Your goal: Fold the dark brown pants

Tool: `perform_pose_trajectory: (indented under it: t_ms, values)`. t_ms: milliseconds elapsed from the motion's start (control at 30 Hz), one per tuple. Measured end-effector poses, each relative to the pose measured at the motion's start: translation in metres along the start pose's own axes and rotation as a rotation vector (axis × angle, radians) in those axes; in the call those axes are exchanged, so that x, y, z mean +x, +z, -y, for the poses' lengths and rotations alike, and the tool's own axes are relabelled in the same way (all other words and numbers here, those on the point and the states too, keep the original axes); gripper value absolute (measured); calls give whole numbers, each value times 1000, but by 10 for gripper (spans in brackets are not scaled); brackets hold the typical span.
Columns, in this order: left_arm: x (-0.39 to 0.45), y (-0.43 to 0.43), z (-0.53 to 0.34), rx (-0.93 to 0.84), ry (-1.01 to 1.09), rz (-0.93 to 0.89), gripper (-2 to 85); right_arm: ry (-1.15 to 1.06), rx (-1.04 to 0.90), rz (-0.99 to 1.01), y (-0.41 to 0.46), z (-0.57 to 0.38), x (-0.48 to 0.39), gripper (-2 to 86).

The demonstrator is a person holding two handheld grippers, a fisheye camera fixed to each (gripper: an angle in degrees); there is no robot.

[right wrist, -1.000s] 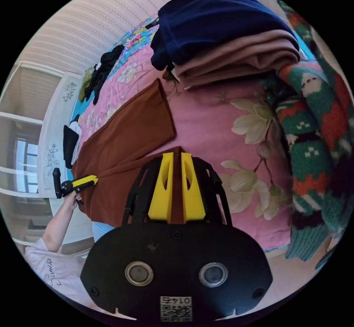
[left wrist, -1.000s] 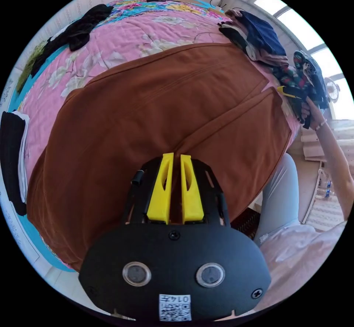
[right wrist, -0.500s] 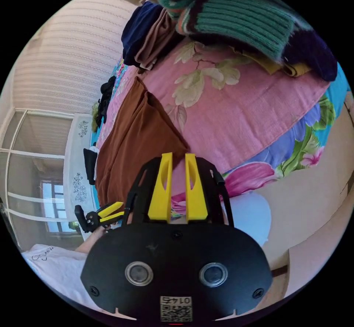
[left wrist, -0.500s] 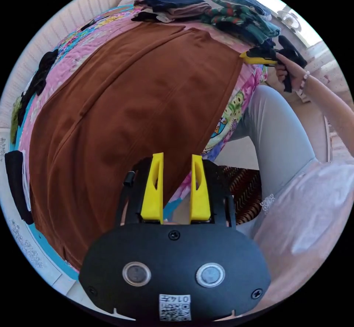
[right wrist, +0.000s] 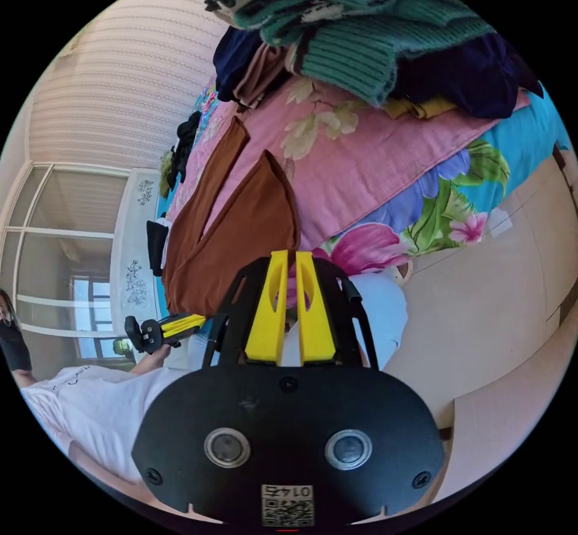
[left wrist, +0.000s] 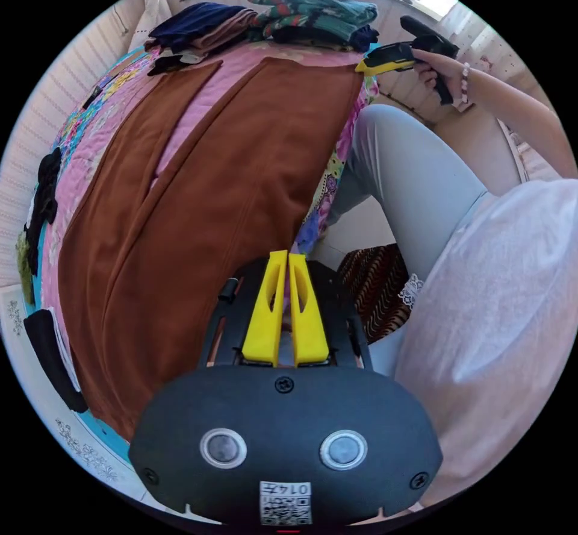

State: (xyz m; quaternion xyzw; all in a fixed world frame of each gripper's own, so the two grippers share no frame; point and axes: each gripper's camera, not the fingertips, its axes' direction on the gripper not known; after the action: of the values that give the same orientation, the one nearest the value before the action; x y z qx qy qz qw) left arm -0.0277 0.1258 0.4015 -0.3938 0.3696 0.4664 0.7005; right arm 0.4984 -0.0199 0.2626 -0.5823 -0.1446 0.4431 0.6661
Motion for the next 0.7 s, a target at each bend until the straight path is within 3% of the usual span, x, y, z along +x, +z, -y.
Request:
perform_pose_trajectory:
  t_ms: [133,233,333,500,700]
  values:
    - [-32,-29,-33,89,-171,-126,-7,123,-14,-69,26,-2,-2,22]
    - [-68,-64,-88,209,-343,-204,-5,49,28,-279,31,2,-39,26]
    - [-110,-102,-166,328,-565,-153,-2,-233,-2,-369,65,20,-124,32]
    - [-185,-162,-335,434,-994,126,18,-844,-169,-271,204,47,-343,59]
    - [-300,-212,-453,463,-1254,261,57,-1253,-325,-165,373,26,-548,82]
